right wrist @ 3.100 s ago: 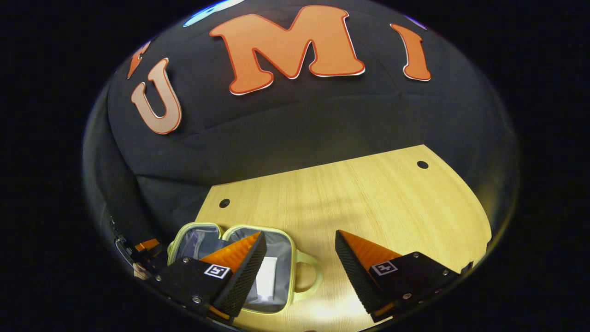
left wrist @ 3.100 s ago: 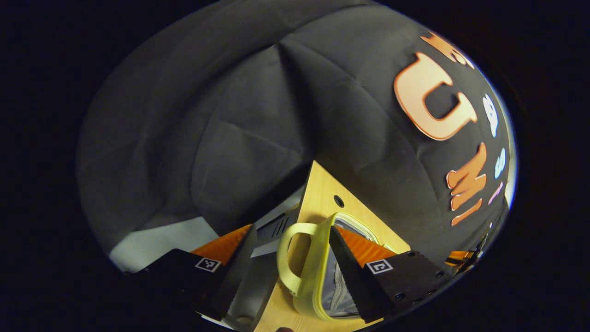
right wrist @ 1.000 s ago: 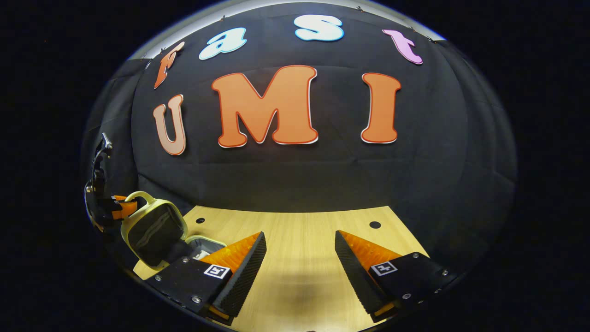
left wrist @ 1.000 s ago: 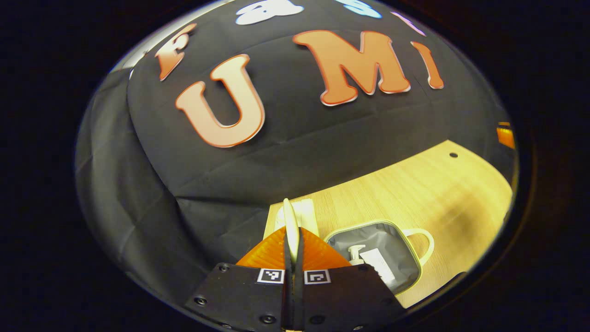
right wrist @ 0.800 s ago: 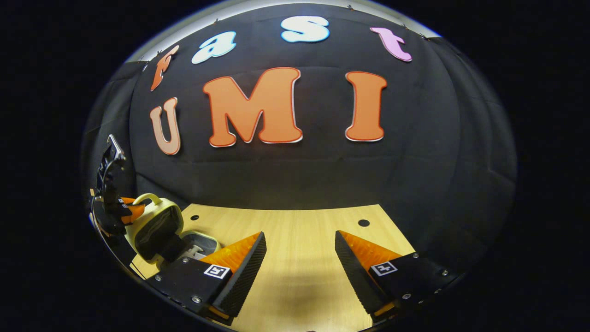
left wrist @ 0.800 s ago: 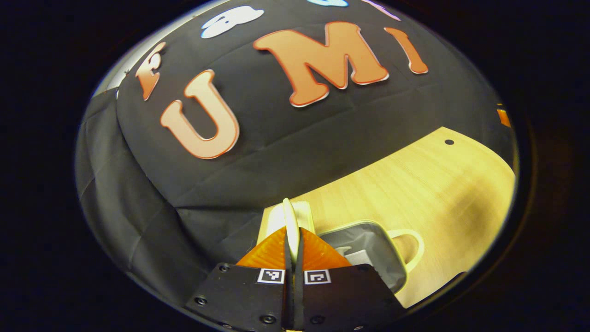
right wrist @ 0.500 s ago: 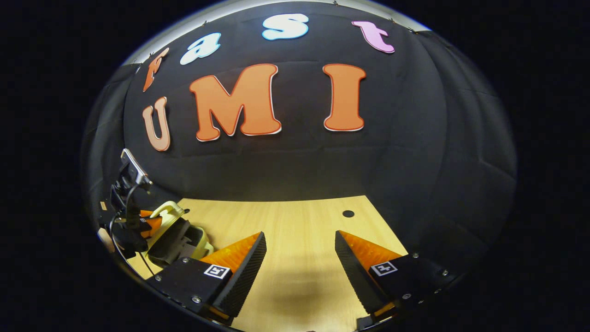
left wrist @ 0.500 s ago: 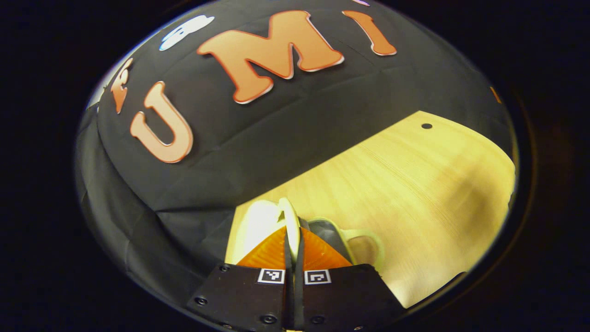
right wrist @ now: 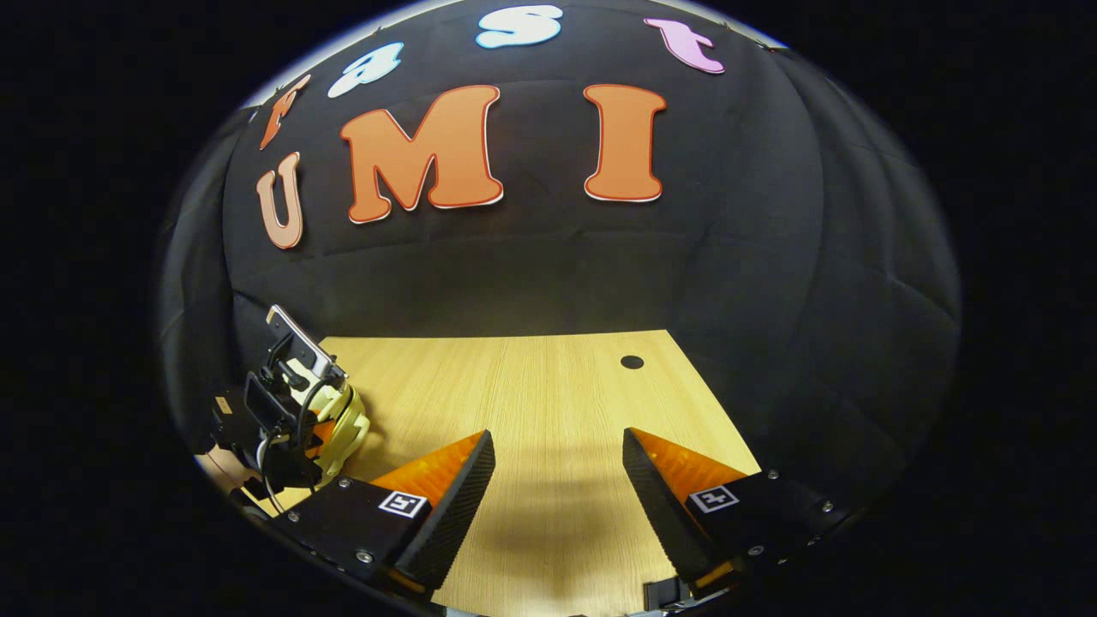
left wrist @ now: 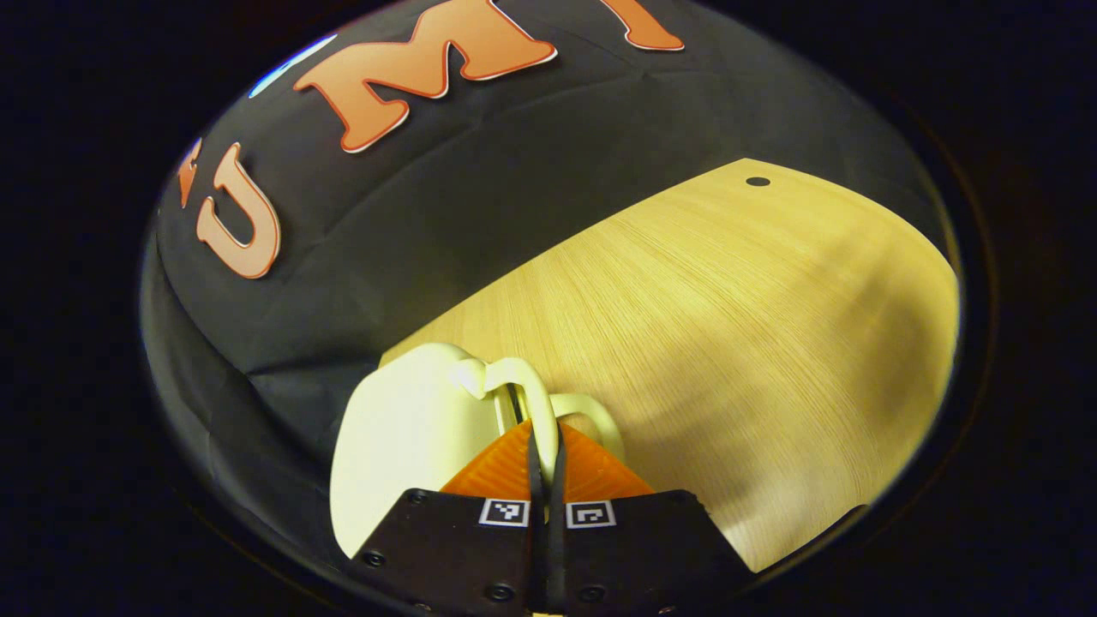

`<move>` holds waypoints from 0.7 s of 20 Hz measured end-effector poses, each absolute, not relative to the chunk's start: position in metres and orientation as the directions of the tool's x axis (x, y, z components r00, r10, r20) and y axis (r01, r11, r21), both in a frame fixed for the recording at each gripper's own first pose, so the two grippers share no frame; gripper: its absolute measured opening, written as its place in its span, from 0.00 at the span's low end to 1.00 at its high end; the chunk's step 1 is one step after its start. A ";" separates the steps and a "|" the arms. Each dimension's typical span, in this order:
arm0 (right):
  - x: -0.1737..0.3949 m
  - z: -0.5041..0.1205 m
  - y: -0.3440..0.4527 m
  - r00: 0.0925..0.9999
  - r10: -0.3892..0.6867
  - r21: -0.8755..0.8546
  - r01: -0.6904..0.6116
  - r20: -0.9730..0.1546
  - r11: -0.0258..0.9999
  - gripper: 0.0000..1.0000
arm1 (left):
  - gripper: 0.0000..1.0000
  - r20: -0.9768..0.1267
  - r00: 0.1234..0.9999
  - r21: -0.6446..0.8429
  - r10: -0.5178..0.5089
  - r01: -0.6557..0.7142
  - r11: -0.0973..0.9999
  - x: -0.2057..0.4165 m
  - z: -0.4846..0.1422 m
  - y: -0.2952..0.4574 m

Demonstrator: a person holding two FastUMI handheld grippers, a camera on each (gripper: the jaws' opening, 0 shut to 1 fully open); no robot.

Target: First open the suitcase, pack the skin care products into it, and then close the suitcase.

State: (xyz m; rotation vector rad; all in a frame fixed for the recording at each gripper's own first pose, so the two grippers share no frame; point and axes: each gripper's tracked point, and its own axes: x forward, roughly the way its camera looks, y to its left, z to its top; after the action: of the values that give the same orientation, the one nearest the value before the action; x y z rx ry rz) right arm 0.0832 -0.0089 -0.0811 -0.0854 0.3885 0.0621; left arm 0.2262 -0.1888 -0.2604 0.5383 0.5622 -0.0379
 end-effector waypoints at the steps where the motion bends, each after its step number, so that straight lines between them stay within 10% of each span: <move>1: 0.085 -0.084 -0.006 0.922 0.049 -0.072 -0.083 -0.385 0.994 0.96 | 0.01 -0.512 0.850 0.491 0.122 0.174 0.854 0.230 -0.263 -0.192; 9: 0.093 -0.100 0.016 0.916 0.084 -0.065 -0.119 -0.393 0.991 0.96 | 0.20 -0.564 0.825 0.338 0.023 0.206 0.918 0.212 -0.272 -0.214; 12: 0.094 -0.098 0.029 0.918 0.085 -0.061 -0.117 -0.387 0.991 0.96 | 1.00 -0.518 0.855 0.278 -0.029 0.200 0.940 0.211 -0.251 -0.221; 14: 0.094 -0.091 0.041 0.925 0.085 -0.058 -0.115 -0.371 0.992 0.96 | 0.99 -0.452 0.890 0.233 -0.062 0.185 0.955 0.207 -0.218 -0.223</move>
State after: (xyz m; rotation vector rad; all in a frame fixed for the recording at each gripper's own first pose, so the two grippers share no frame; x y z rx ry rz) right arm 0.0941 0.0410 -0.0905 -0.0792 0.3771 0.1029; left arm 0.2067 -0.2231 -0.2180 0.2756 0.4568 -0.1303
